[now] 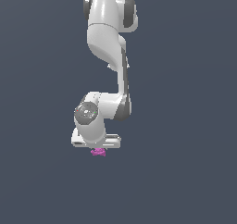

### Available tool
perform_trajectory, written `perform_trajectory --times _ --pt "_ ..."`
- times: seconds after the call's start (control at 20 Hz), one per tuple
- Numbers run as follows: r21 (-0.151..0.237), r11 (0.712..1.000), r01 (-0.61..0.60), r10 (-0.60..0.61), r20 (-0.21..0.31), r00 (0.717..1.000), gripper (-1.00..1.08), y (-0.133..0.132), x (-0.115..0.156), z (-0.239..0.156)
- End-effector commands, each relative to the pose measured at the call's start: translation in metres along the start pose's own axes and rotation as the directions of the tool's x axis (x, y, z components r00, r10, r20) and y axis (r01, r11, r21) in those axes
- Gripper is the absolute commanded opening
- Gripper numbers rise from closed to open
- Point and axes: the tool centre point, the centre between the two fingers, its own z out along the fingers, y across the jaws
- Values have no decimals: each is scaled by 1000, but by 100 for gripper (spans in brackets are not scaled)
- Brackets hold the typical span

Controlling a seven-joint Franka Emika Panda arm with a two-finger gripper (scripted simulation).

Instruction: Pick up the object and move it to a goal position.

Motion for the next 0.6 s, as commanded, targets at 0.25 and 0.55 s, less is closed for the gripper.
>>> perform_trajectory --times 0.25,0.55 --pt "0 1000 0 0 0 1000 -100 -1 -1 -1" --pt "0 1000 0 0 0 1000 -100 -7 -7 -12"
